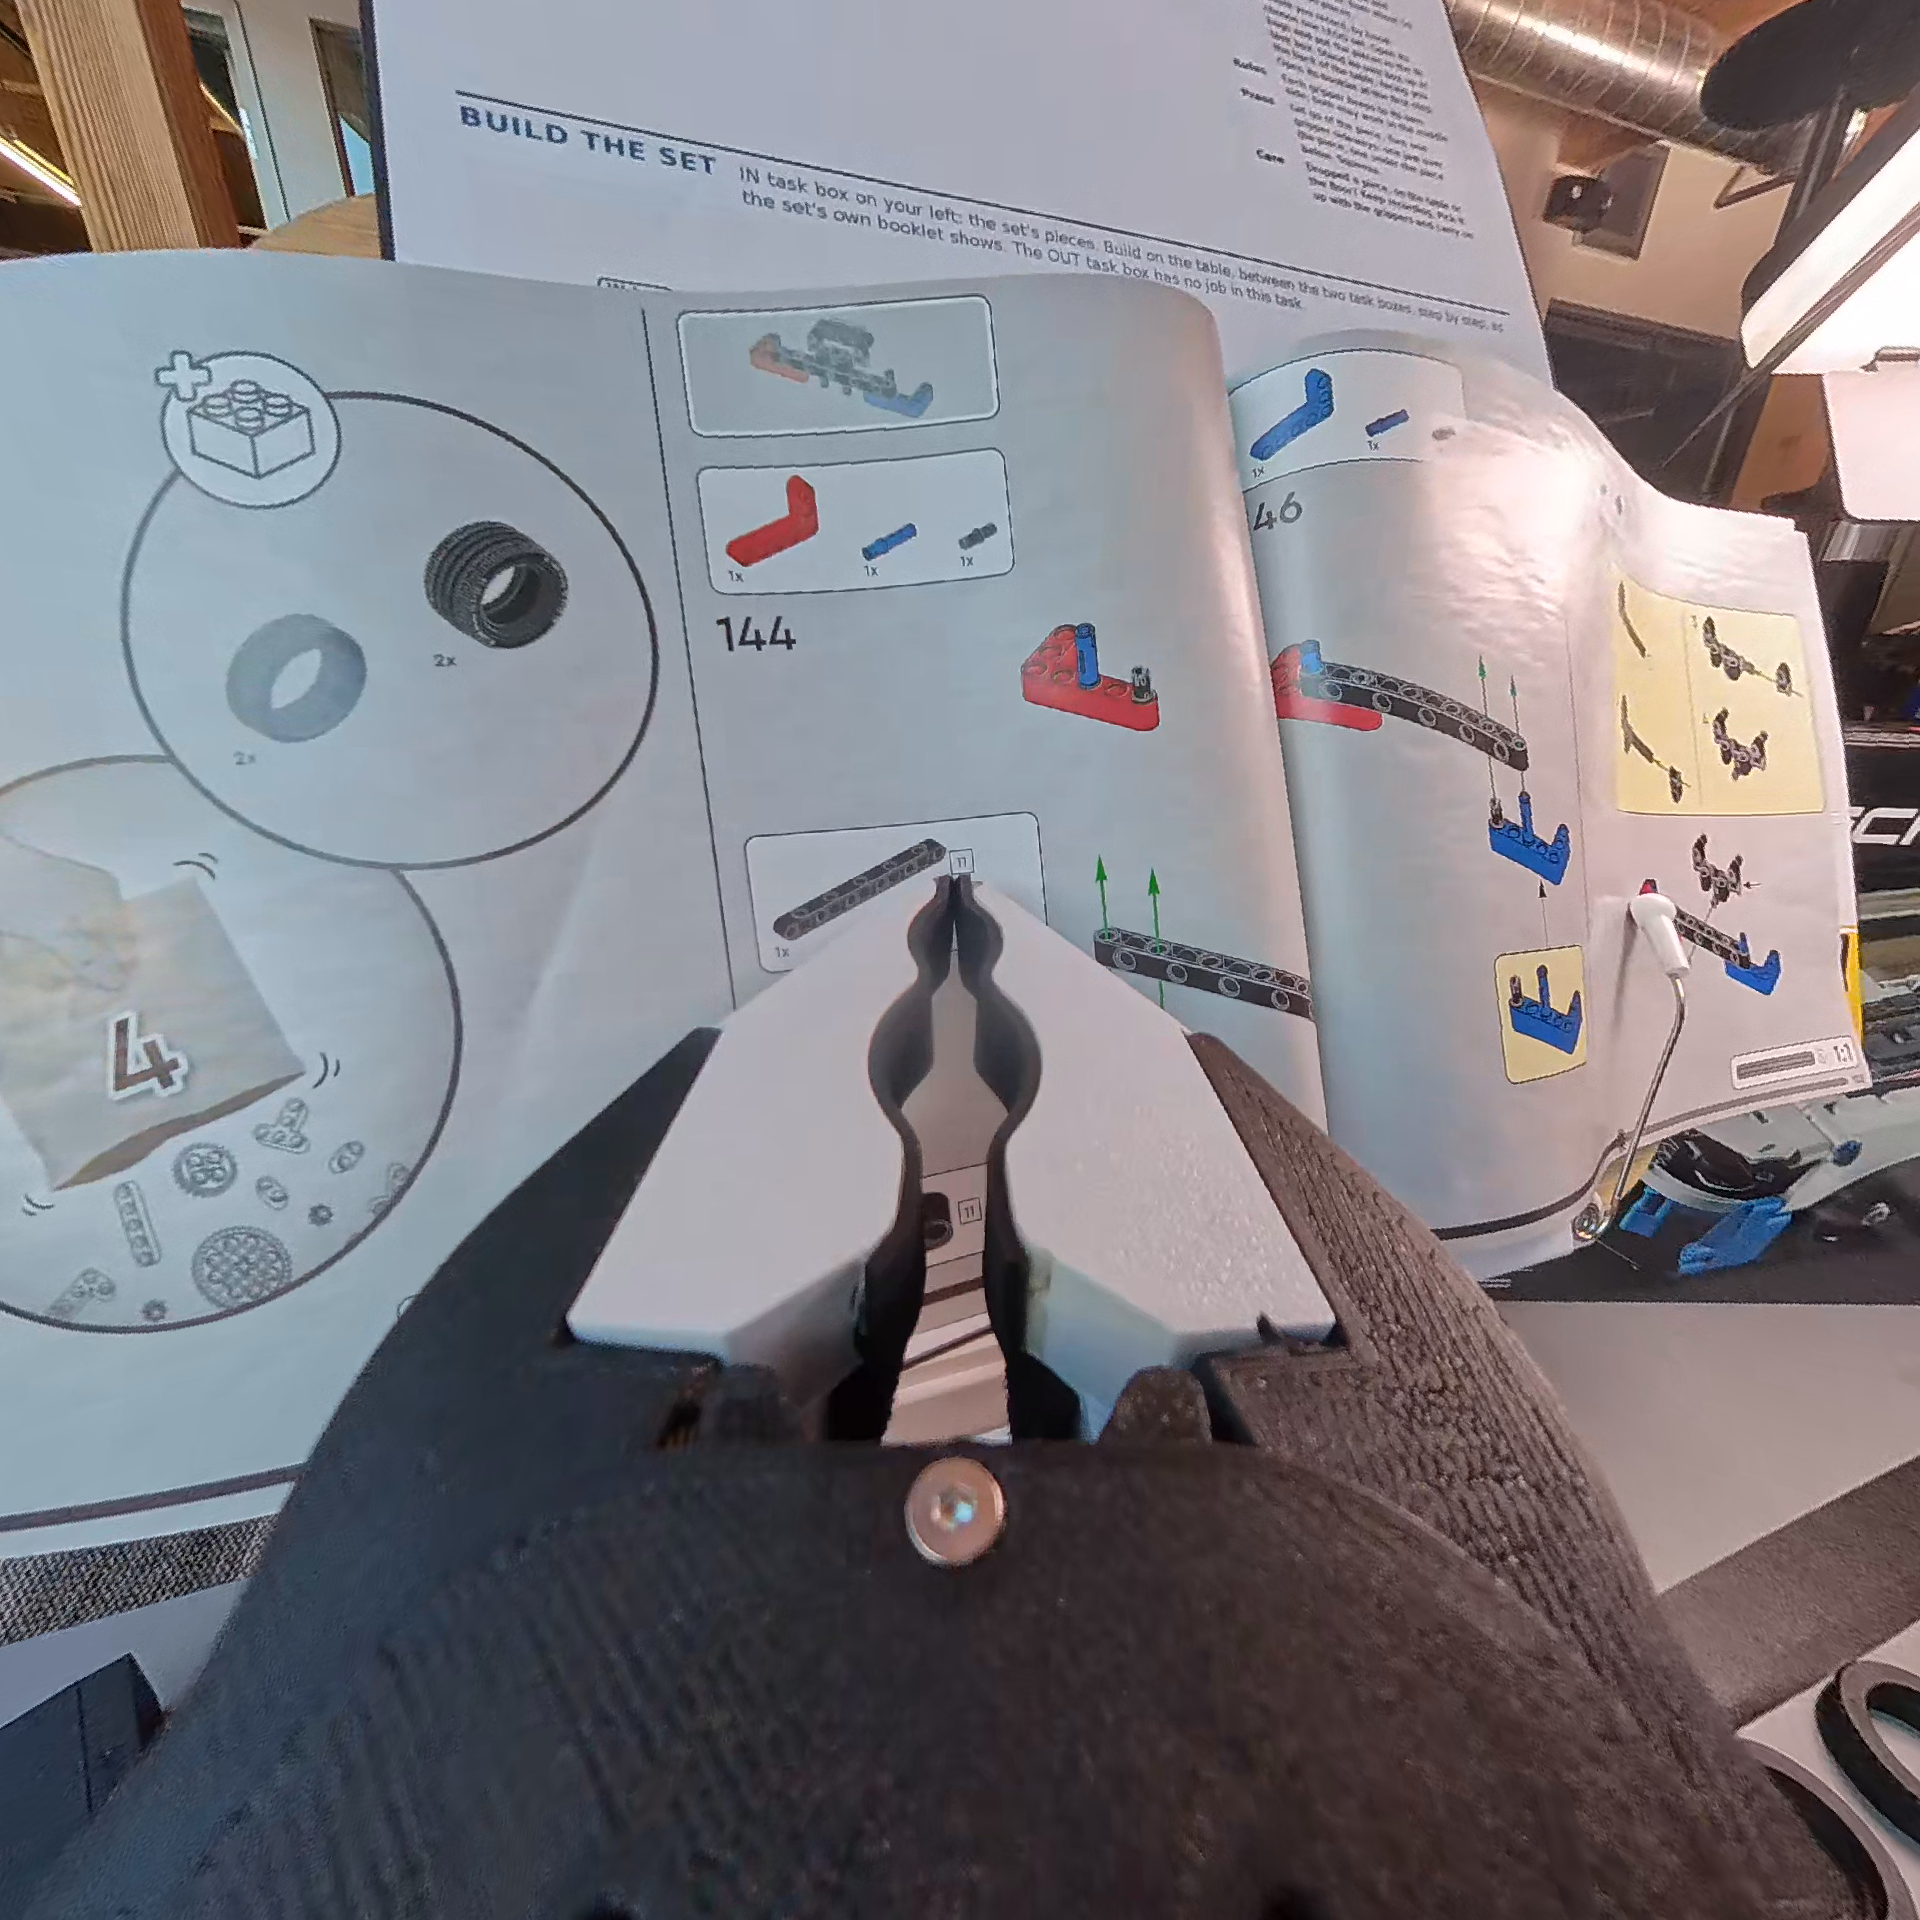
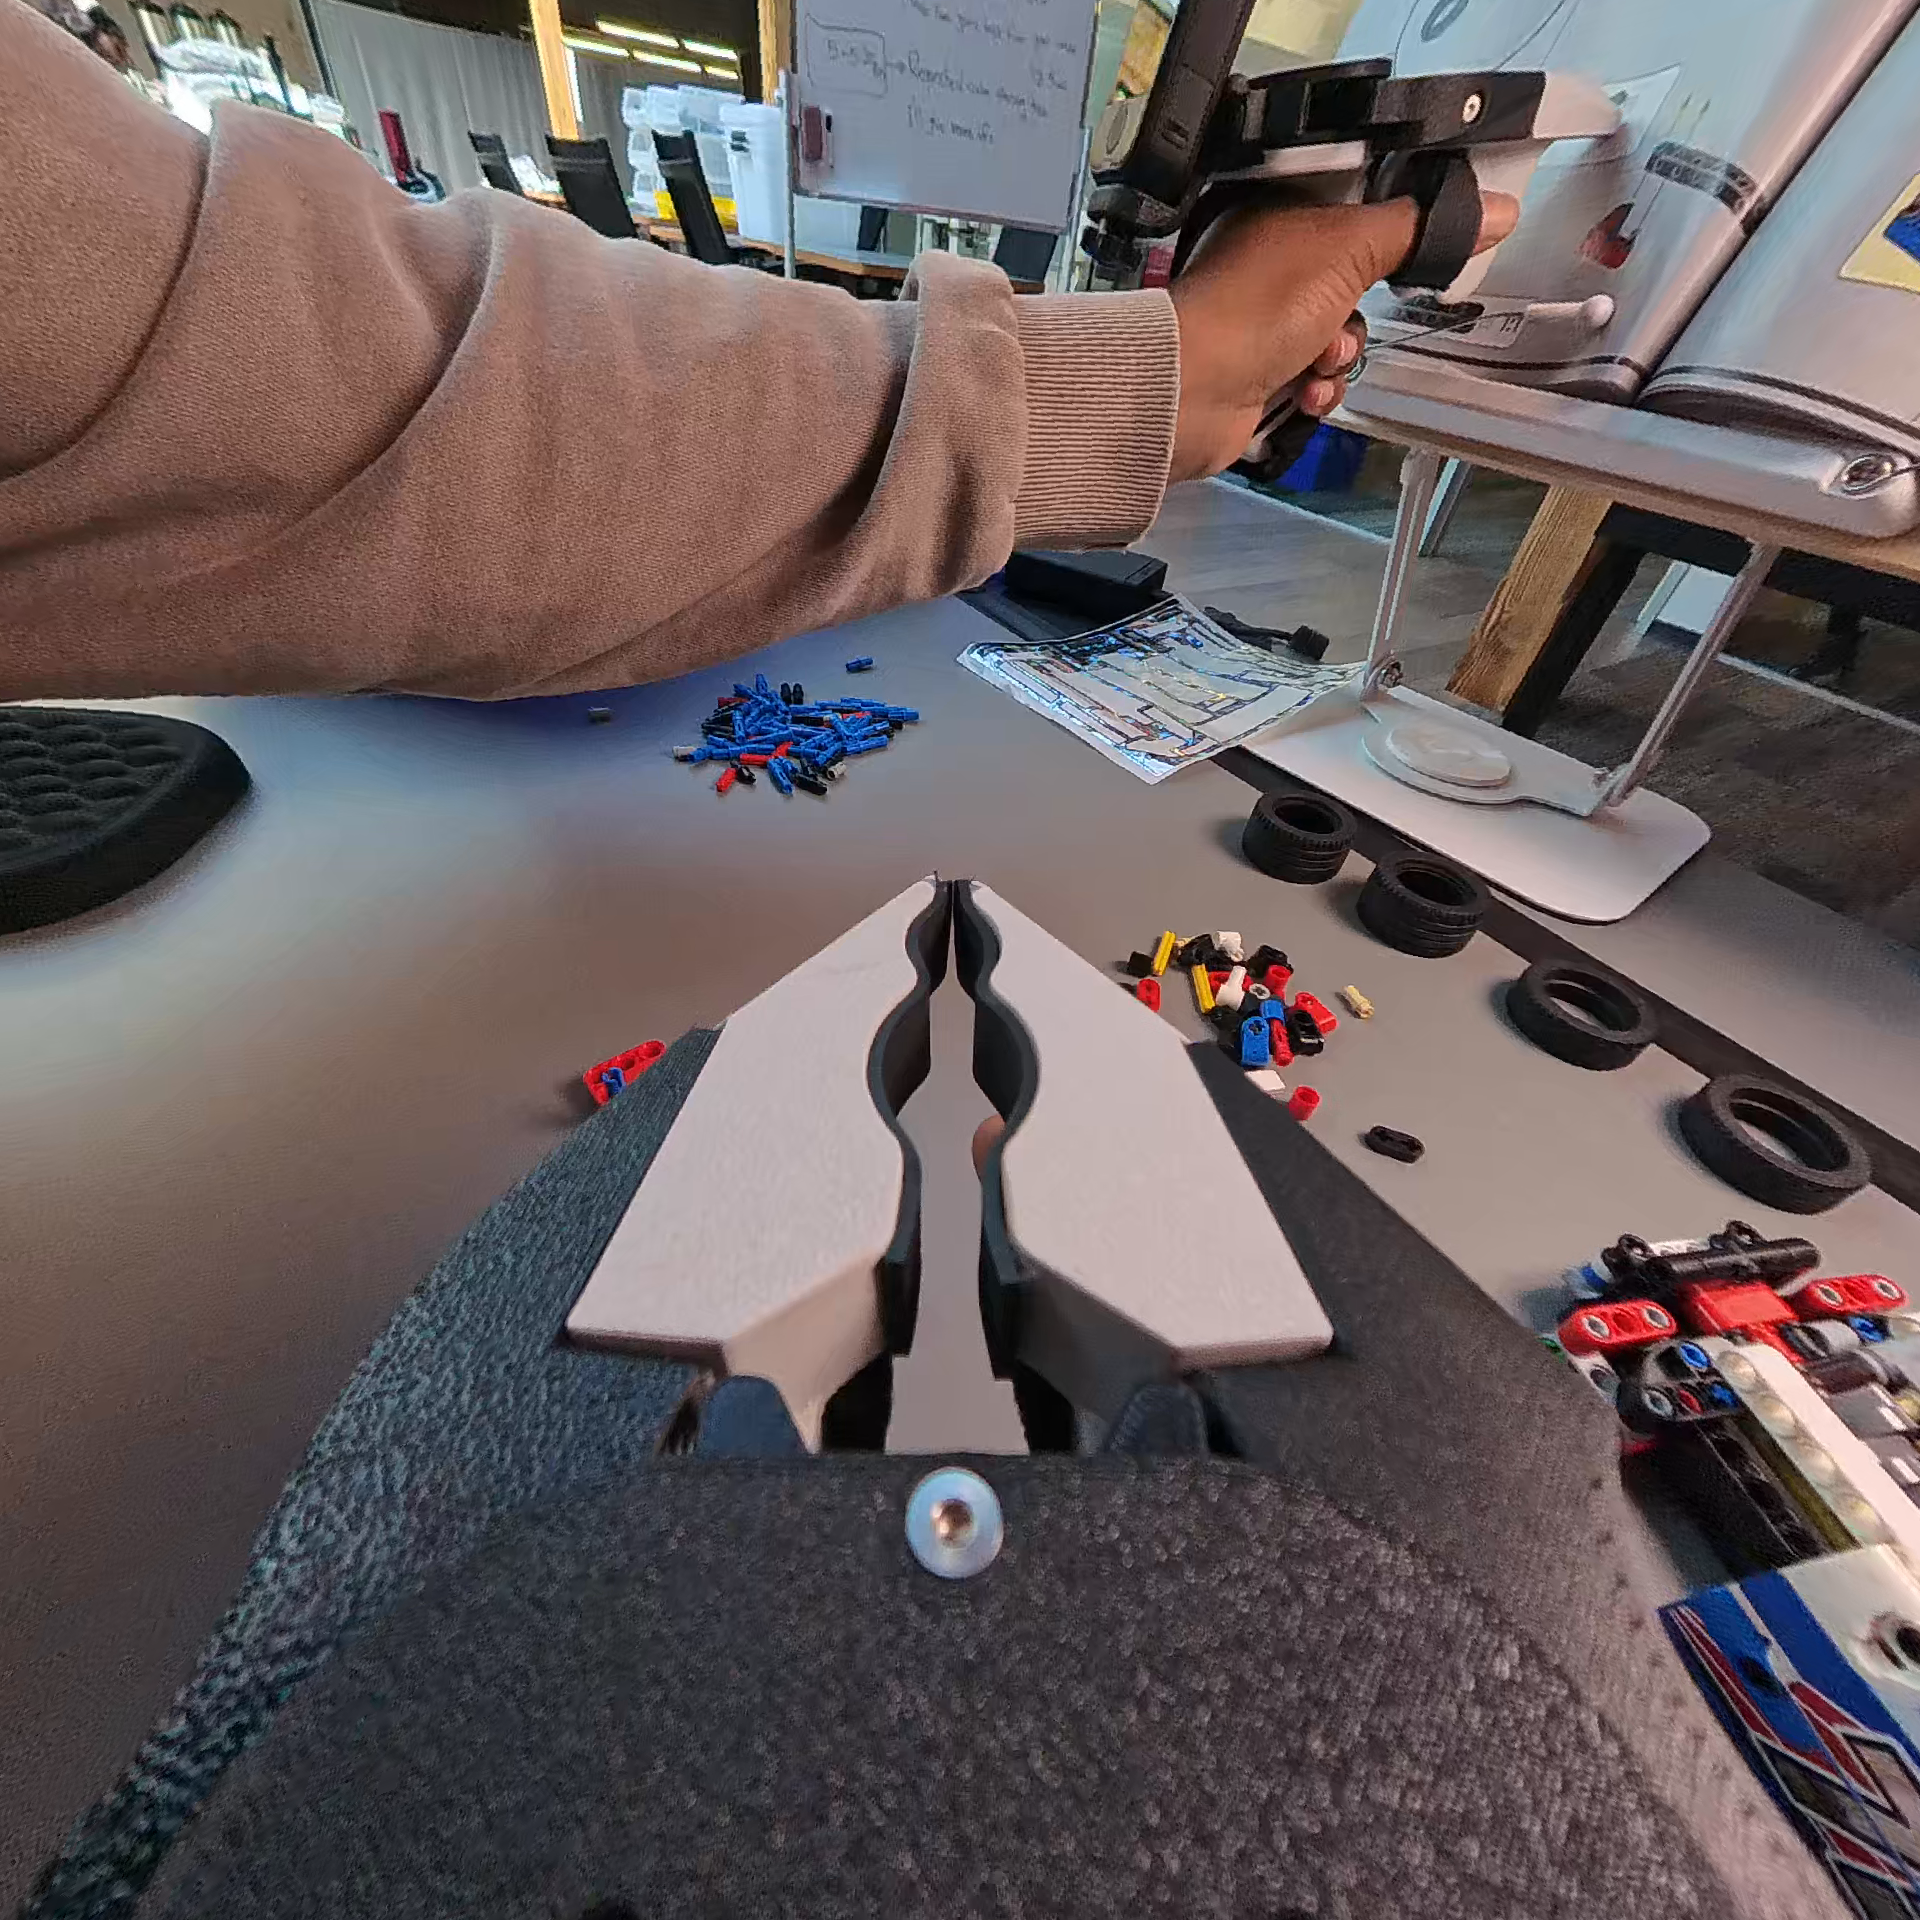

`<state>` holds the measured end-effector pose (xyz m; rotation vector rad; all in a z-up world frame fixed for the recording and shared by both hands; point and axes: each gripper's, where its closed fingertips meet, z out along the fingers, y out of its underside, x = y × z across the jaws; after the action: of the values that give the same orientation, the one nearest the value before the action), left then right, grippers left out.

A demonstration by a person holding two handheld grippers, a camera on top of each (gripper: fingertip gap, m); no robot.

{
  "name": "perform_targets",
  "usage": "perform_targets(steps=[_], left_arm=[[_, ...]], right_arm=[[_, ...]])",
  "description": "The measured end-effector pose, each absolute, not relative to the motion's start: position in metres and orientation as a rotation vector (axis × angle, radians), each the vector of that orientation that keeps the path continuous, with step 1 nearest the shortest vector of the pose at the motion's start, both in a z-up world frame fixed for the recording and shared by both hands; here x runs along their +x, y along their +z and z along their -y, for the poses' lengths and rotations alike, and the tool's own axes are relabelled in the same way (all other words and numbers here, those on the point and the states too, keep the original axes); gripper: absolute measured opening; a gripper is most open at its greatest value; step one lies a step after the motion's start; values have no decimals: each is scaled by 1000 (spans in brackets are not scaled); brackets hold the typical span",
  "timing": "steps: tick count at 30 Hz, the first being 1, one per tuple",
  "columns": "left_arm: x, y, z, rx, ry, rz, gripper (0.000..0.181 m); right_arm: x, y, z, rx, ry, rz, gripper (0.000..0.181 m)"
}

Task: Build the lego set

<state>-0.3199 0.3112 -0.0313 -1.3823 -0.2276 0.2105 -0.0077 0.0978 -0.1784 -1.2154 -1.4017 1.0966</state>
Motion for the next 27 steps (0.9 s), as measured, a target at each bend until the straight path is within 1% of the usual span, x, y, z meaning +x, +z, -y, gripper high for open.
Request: perform_targets(steps=[27], left_arm=[[-328,-36,-303,-1370,242,260,0]], right_arm=[[-9,-185,-96,-1220,1100,1427,0]])
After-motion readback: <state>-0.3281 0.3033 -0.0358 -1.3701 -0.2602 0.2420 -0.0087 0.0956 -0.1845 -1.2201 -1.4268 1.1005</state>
